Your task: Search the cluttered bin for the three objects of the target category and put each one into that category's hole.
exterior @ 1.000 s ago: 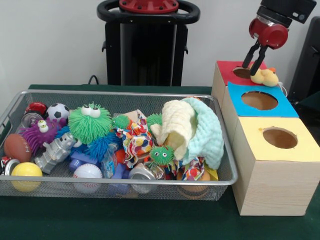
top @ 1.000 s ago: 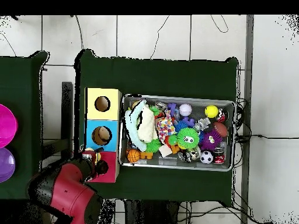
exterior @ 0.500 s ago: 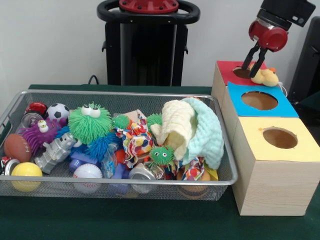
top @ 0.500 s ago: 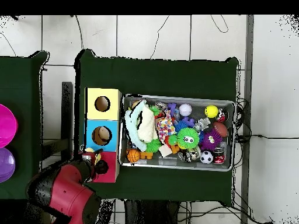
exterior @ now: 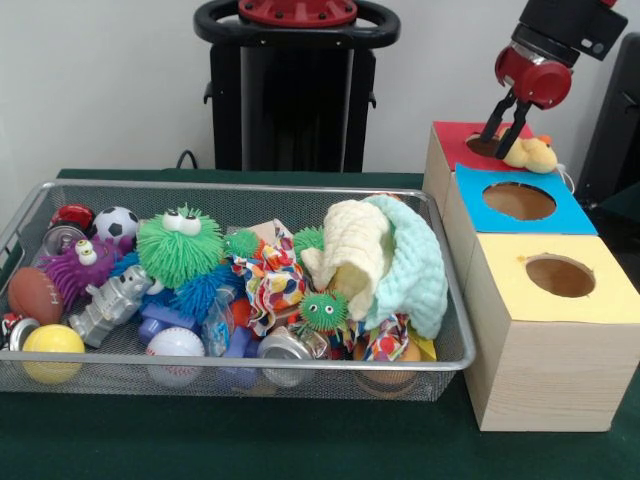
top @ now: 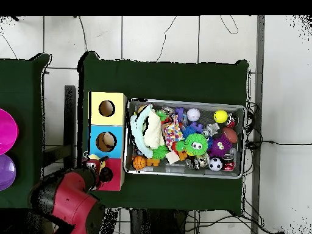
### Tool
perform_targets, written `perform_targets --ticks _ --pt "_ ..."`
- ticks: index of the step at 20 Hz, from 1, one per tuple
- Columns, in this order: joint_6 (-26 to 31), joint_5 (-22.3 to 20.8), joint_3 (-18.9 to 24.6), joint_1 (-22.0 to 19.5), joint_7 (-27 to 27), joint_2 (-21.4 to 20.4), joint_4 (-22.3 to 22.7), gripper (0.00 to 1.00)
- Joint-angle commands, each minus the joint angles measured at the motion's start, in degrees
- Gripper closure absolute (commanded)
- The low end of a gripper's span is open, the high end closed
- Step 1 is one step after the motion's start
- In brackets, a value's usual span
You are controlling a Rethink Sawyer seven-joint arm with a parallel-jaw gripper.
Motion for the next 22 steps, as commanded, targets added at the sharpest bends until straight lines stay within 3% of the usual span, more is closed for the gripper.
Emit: perform_targets --ticks 1,22 --pt "5.0 2.4 3.8 0.2 21.0 2.3 -4.4 0.00" --pt "6.6 1.3 2.9 1.7 24.6 4.2 -6.7 0.00"
